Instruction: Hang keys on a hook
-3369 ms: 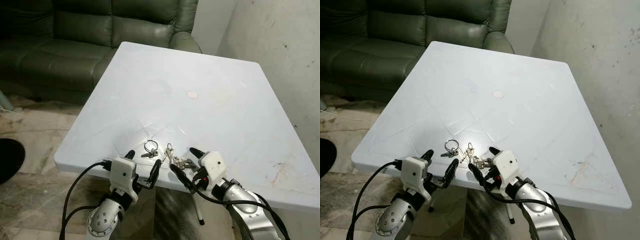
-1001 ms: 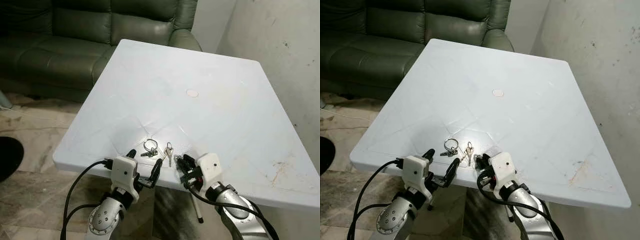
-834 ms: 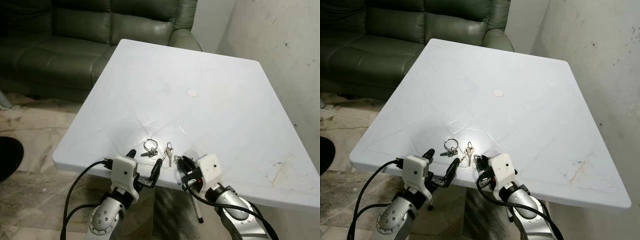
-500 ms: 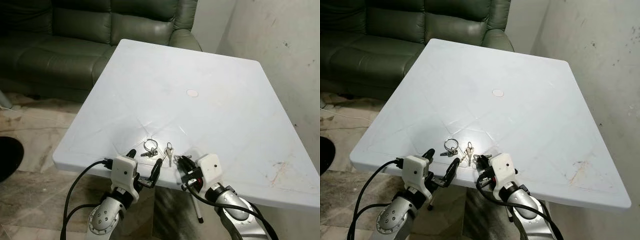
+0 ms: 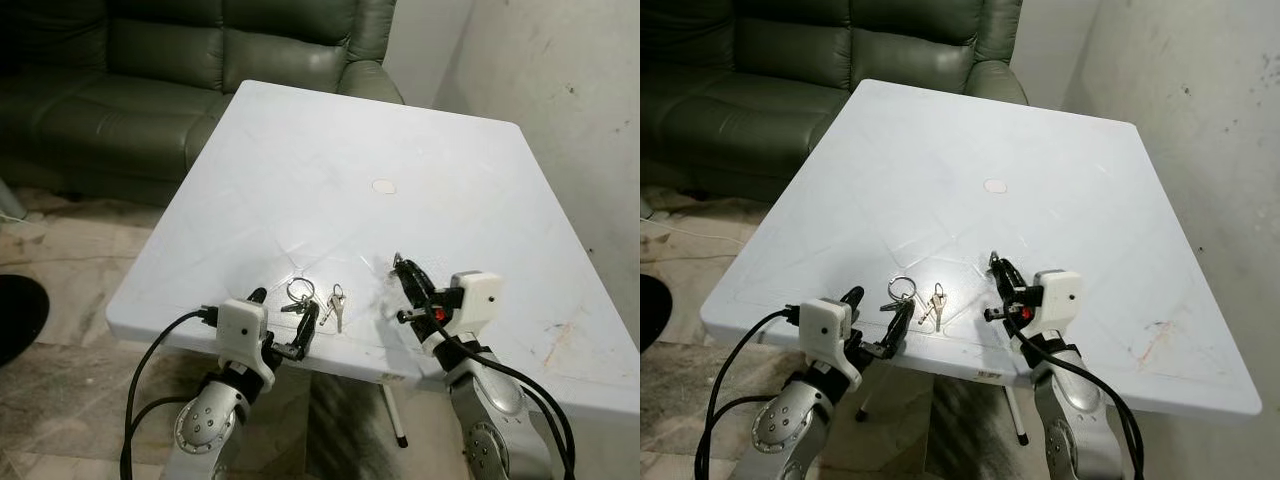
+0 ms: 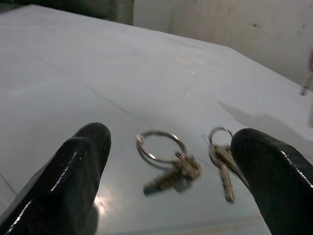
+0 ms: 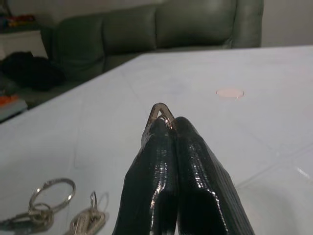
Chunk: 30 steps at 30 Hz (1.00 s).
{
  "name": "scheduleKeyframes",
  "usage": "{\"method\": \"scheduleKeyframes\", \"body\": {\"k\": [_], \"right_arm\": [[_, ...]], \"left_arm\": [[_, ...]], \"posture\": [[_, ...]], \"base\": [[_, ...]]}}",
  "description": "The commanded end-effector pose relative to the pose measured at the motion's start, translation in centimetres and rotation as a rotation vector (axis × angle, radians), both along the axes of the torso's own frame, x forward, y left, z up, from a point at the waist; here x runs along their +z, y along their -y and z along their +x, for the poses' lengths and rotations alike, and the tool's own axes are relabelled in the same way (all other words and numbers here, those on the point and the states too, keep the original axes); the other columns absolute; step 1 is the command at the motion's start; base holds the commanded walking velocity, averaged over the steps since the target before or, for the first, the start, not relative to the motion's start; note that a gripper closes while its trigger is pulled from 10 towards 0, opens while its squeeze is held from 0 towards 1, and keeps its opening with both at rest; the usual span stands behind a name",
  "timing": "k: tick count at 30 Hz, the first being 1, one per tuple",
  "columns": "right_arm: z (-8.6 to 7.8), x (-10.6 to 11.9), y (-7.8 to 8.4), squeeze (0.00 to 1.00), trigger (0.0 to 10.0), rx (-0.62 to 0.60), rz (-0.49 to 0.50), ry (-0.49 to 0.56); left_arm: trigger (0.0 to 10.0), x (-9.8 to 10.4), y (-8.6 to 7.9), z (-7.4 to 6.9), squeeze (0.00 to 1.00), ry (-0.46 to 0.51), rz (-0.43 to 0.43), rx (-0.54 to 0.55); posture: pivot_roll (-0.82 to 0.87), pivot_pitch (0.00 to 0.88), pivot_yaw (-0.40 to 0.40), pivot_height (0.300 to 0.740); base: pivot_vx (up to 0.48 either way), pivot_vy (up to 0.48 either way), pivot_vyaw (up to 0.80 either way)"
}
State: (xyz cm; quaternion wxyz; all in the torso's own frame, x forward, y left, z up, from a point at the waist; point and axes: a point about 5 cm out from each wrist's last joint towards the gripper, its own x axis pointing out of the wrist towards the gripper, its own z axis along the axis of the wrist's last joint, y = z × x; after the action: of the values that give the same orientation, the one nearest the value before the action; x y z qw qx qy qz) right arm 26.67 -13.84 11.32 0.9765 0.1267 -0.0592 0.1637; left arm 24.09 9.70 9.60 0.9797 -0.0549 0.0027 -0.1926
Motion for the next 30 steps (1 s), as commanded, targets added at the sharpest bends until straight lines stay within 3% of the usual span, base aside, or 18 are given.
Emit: {"method": "scheduleKeyframes", "body": {"k": [1, 2, 4, 5, 6, 7, 8, 14, 23, 30], "right_arm": [[-0.1, 0.1, 0.5, 0.00, 0.0, -0.017, -0.003, 0.019], [-0.1, 0.3, 0.7, 0.00, 1.4, -0.038, -0.004, 0.045], [0.0, 0.5, 0.8, 0.00, 1.8, -0.055, -0.003, 0.062], [0.0, 0.5, 0.9, 0.00, 3.6, -0.059, 0.000, 0.067], [0.2, 0.6, 1.1, 0.00, 8.6, -0.080, 0.007, 0.074], [0.2, 0.6, 1.1, 0.00, 8.6, -0.080, 0.007, 0.074], [0.5, 0.8, 1.5, 0.00, 10.0, -0.127, 0.010, 0.075], [0.5, 1.0, 2.7, 0.00, 10.0, -0.225, -0.030, 0.093], [-0.4, -0.6, 3.8, 0.00, 10.0, -0.310, -0.075, 0.022], [0.3, -0.2, 4.0, 0.00, 10.0, -0.318, -0.112, 0.044]], "left_arm": [[10.0, -0.2, -0.1, 0.2, 0.00, -0.016, 0.004, 0.014], [10.0, 0.0, -0.3, 0.7, 0.00, -0.015, -0.012, 0.035], [10.0, 0.2, -0.4, 1.1, 0.00, -0.009, -0.024, 0.042], [10.0, 0.4, -0.5, 1.3, 0.00, -0.001, -0.021, 0.045], [10.0, 0.7, -0.6, 1.7, 0.00, 0.009, -0.027, 0.057], [10.0, 0.7, -0.6, 1.7, 0.00, 0.009, -0.027, 0.057], [10.0, 1.1, -1.0, 2.4, 0.00, 0.019, -0.050, 0.081], [10.0, 2.0, -2.3, 3.6, 0.00, 0.045, -0.115, 0.159], [10.0, 1.2, -3.6, 3.6, 0.00, 0.043, -0.092, 0.210], [10.0, 1.5, -4.4, 4.7, 0.00, 0.041, -0.111, 0.230]], "posture": [[0.05, 0.041, -0.115, 0.740], [0.05, 0.033, -0.111, 0.740], [0.05, 0.028, -0.110, 0.740], [0.05, 0.028, -0.110, 0.740], [0.05, 0.020, -0.107, 0.740], [0.05, 0.020, -0.107, 0.740], [0.05, 0.011, -0.104, 0.740], [0.04, 0.000, -0.096, 0.740], [0.03, 0.000, -0.089, 0.740], [0.03, 0.000, -0.089, 0.740]], "base": [[0.000, 0.000, 0.00], [0.000, 0.000, 0.00], [0.000, 0.000, 0.00], [0.000, 0.000, 0.00], [0.000, 0.000, 0.00], [0.000, 0.000, 0.00], [0.000, 0.000, 0.00], [0.000, 0.000, 0.00], [0.000, 0.000, 0.00], [0.000, 0.000, 0.00]]}}
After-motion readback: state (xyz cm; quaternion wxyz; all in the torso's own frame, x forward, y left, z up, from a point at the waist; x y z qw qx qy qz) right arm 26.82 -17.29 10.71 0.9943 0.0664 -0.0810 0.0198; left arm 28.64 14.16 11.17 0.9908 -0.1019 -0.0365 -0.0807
